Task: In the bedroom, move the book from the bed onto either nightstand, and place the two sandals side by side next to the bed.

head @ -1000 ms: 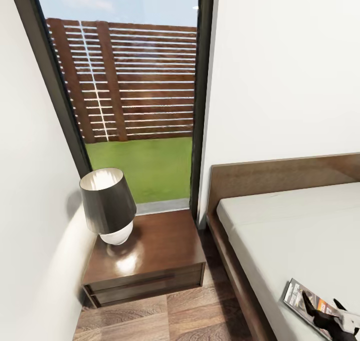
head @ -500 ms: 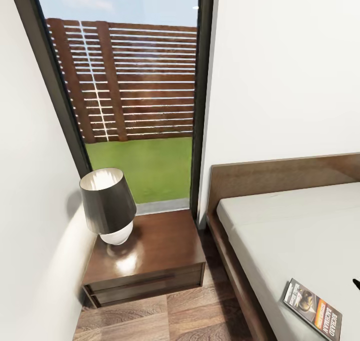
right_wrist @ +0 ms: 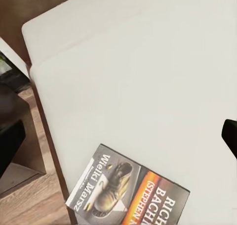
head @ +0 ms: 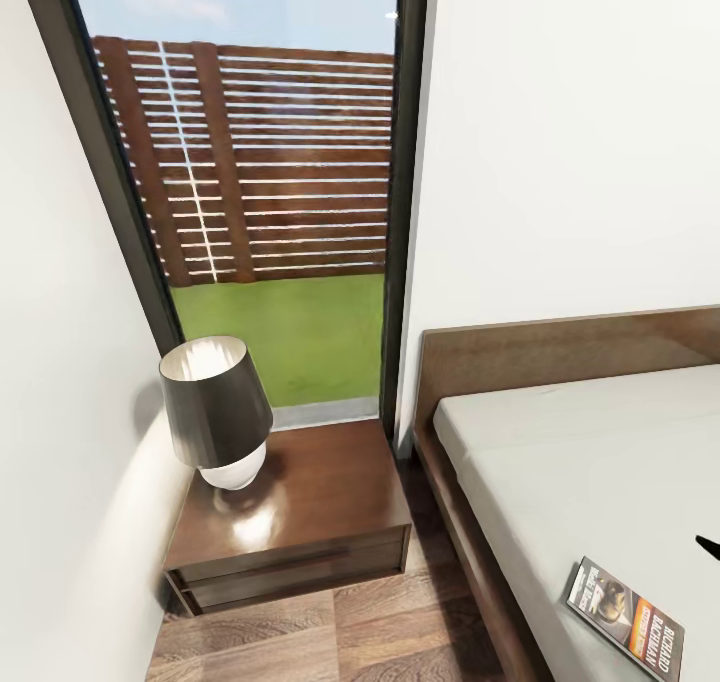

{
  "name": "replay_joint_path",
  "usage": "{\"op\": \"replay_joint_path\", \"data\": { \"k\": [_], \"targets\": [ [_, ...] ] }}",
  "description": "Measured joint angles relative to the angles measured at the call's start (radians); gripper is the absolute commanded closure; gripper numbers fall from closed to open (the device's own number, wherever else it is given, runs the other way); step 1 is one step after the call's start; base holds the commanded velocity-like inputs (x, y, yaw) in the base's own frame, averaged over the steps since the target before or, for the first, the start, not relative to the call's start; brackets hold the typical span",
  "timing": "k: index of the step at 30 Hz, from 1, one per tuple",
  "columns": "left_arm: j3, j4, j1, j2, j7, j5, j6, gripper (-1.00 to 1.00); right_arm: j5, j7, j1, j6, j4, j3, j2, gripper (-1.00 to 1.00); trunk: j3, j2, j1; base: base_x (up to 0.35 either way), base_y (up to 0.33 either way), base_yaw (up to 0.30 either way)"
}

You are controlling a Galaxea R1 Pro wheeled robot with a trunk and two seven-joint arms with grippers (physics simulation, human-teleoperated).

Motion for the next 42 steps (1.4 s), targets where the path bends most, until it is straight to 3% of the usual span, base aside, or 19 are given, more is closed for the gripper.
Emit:
{"op": "replay_joint_path", "data": {
  "k": [4,8,20,23,26,28,29,32,42],
  "targets": [
    [0.001,0.0,0.0,0.0,-0.001,0.0,0.0,-1.0,0.001,0.071,0.0,0.012,-0.011,0.0,-0.01,-1.0,0.0,0.0,0.0,0.0,0.0,0.0],
    [0.001,0.0,0.0,0.0,-0.001,0.0,-0.002,-1.0,0.002,0.097,0.001,0.015,-0.013,0.004,-0.012,-1.0,0.0,0.0,0.0,0.0,0.0,0.0],
    [0.001,0.0,0.0,0.0,0.0,0.0,-0.003,-1.0,0.004,0.094,0.002,-0.003,-0.005,0.012,-0.005,-1.0,0.0,0.0,0.0,0.0,0.0,0.0],
    [0.001,0.0,0.0,0.0,0.0,0.0,-0.003,-1.0,0.038,0.092,0.002,-0.004,-0.002,0.02,-0.003,-1.0,0.0,0.0,0.0,0.0,0.0,0.0],
    [0.0,0.0,0.0,0.0,0.0,0.0,-0.003,-1.0,0.139,0.092,0.002,-0.003,-0.007,0.029,0.001,-1.0,0.0,0.0,0.0,0.0,0.0,0.0],
    [0.0,0.0,0.0,0.0,0.0,0.0,-0.003,-1.0,0.211,0.093,0.002,0.0,-0.011,0.03,0.025,-1.0,0.0,0.0,0.0,0.0,0.0,0.0],
    [0.0,0.0,0.0,0.0,0.0,0.0,-0.003,-1.0,0.227,0.093,0.002,0.002,-0.011,0.029,0.032,-1.0,0.0,0.0,0.0,0.0,0.0,0.0],
    [0.001,0.0,0.0,0.0,0.0,0.0,-0.003,-1.0,0.25,0.095,0.002,0.003,-0.011,0.029,0.042,-1.0,0.0,0.0,0.0,0.027,-0.044,0.0],
    [0.001,-0.001,0.0,0.0,0.0,0.0,-0.005,-1.0,0.254,0.097,0.002,-0.004,-0.01,0.029,0.045,-1.0,0.0,0.0,0.0,0.111,-0.118,0.0]
  ]
}}
